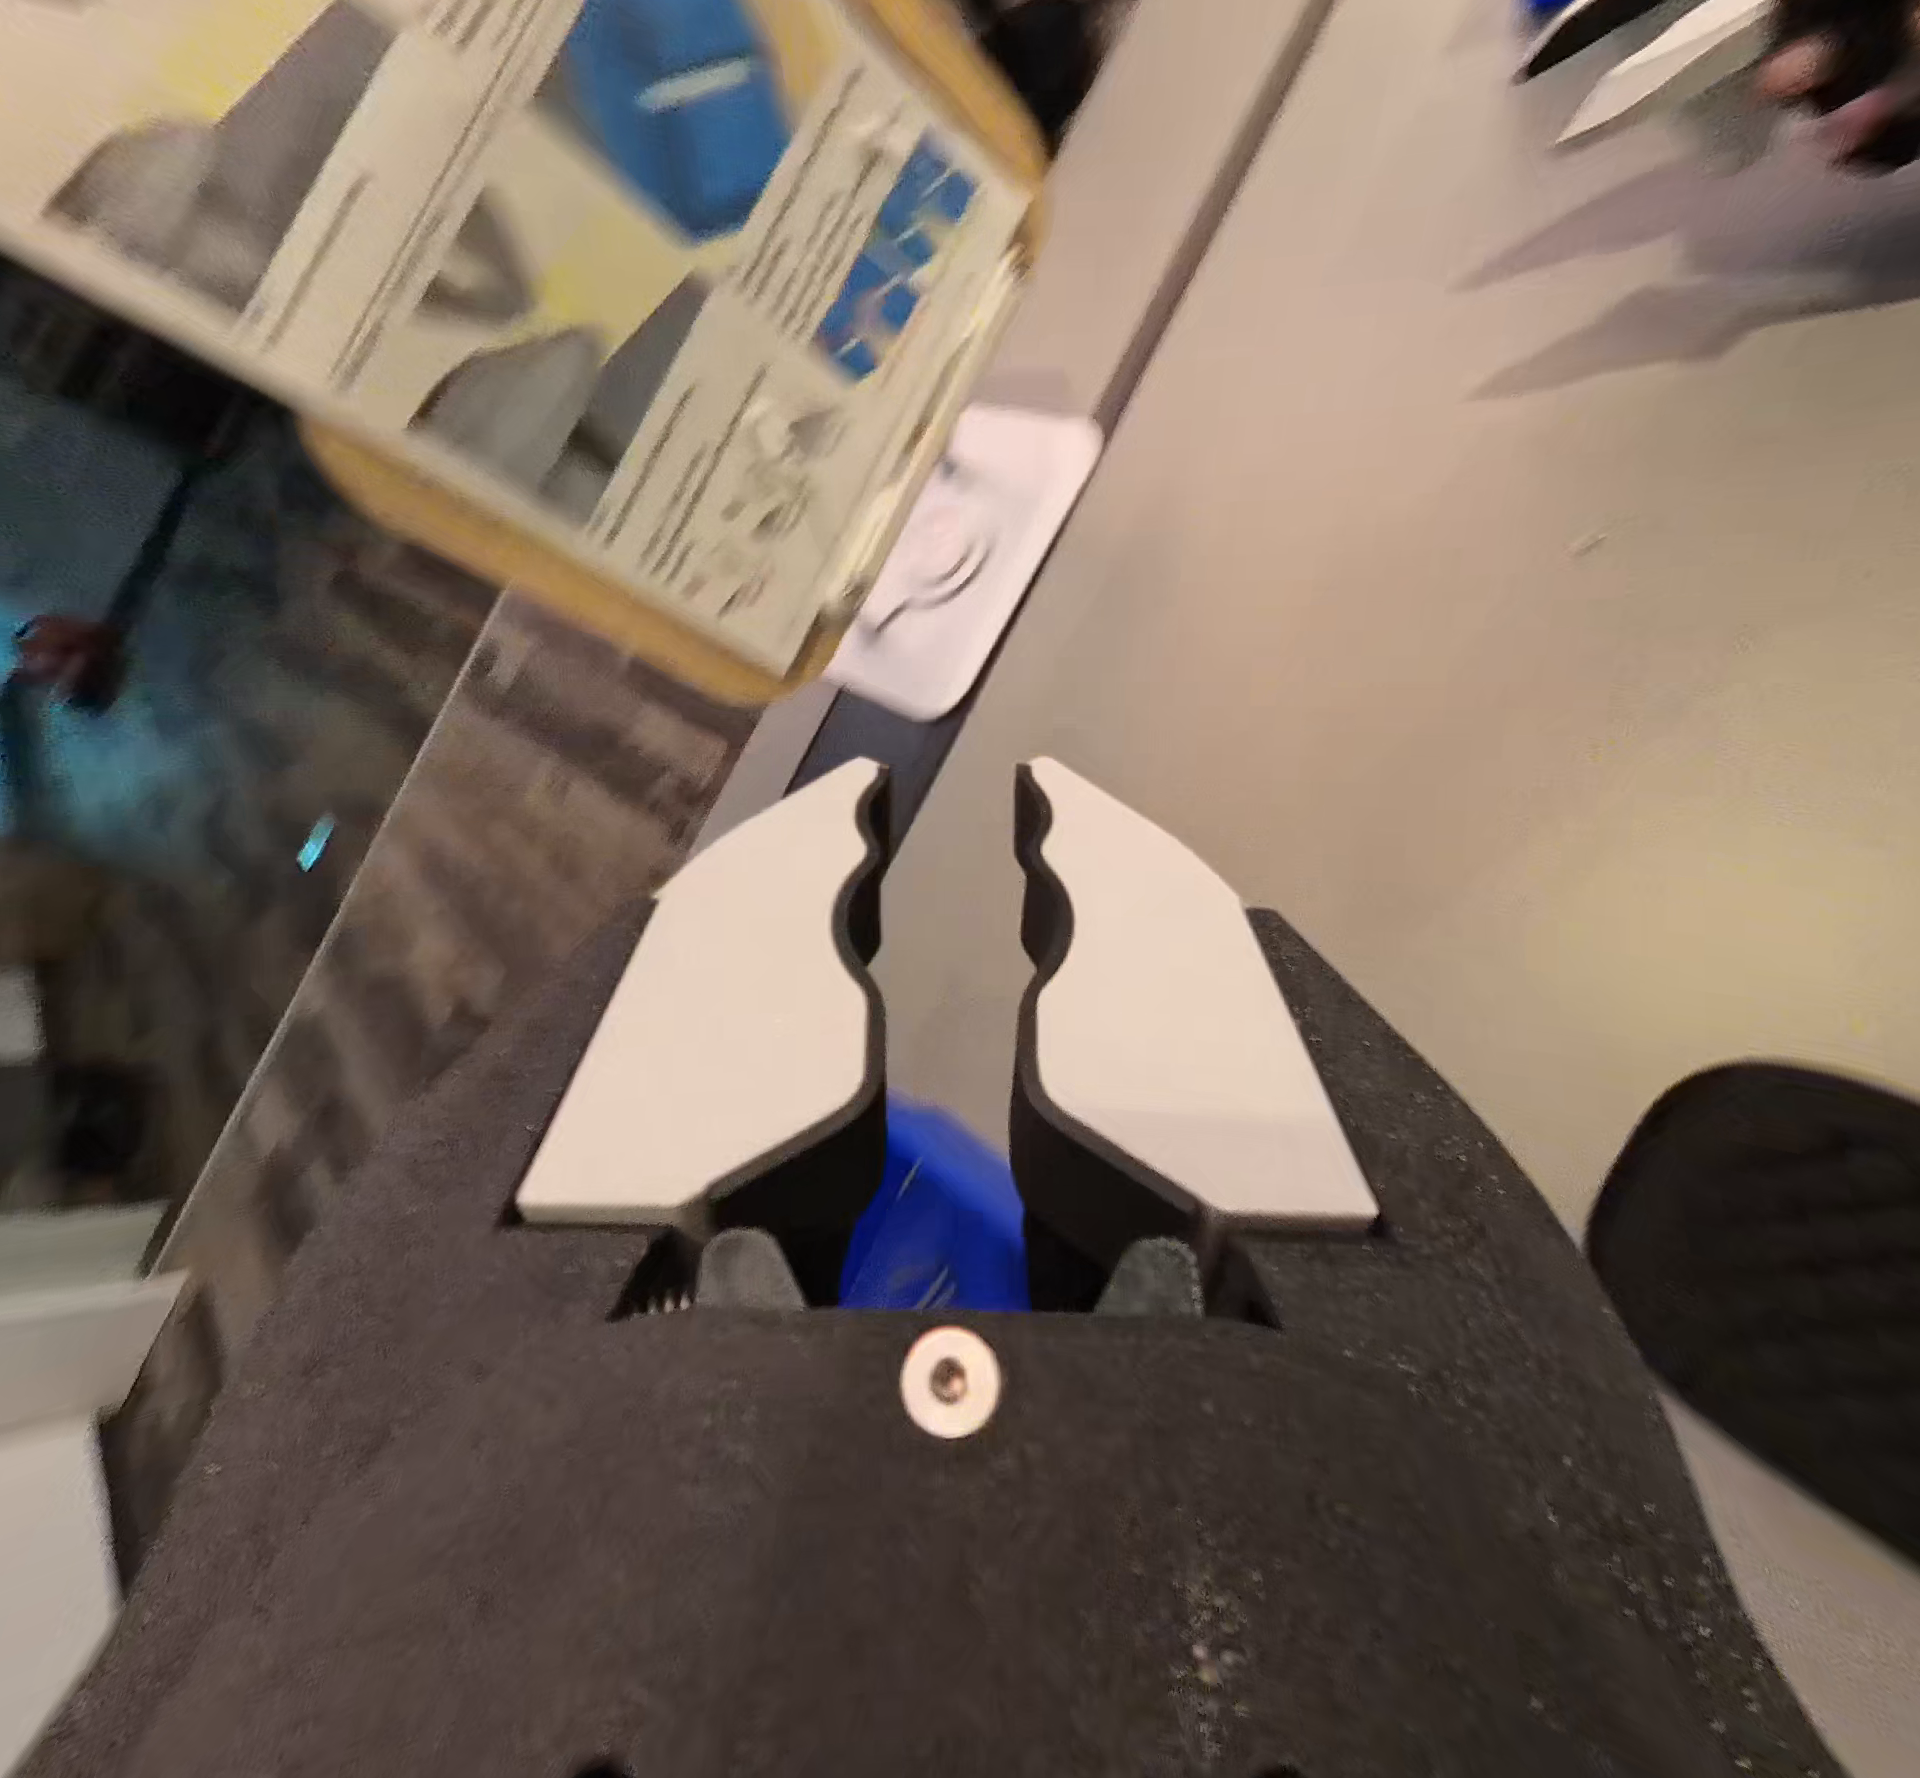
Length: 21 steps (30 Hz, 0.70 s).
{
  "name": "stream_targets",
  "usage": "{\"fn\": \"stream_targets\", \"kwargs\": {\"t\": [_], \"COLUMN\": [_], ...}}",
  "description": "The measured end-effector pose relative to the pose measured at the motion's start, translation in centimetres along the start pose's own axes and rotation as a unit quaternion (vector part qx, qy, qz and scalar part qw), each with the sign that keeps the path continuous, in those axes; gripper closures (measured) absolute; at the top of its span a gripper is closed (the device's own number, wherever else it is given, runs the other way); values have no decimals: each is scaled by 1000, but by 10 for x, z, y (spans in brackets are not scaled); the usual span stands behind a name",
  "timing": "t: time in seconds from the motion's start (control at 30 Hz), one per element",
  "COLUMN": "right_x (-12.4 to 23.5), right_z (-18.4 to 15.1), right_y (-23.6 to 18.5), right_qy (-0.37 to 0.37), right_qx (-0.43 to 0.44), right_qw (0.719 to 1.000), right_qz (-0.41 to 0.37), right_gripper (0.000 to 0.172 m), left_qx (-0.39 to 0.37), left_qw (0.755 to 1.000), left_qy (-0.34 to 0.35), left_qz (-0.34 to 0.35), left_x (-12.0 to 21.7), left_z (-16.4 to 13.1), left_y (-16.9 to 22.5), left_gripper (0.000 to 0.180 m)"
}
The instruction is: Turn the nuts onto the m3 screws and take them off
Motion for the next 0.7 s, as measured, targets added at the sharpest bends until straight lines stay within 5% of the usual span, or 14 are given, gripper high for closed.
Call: {"fn": "stream_targets", "kwargs": {"t": [0.13,0.33,0.7], "right_x": [-9,-11,-8], "right_z": [-7,-6,-7], "right_y": [-5,-11,-3], "right_qy": [-32,-33,-19], "right_qx": [14,21,-17], "right_qw": [999,999,999], "right_qz": [5,17,35], "right_gripper": [106,106,109], "left_qx": [17,-64,-87], "left_qw": [993,957,917], "left_qy": [-117,-283,-366], "left_qz": [29,-15,-131], "left_x": [19,-17,-100], "left_z": [-73,-169,-268], "left_y": [-30,-38,-45], "left_gripper": [155,169,169]}}
Point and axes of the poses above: each gripper's, where its closed fingertips meet, x back along the fingers, z out of its top, y = z × x across the jaws, the point moved 10 cm from there along x, back along the fingers, and after that the axes turned 5 degrees about z, right-handed, at the moved point
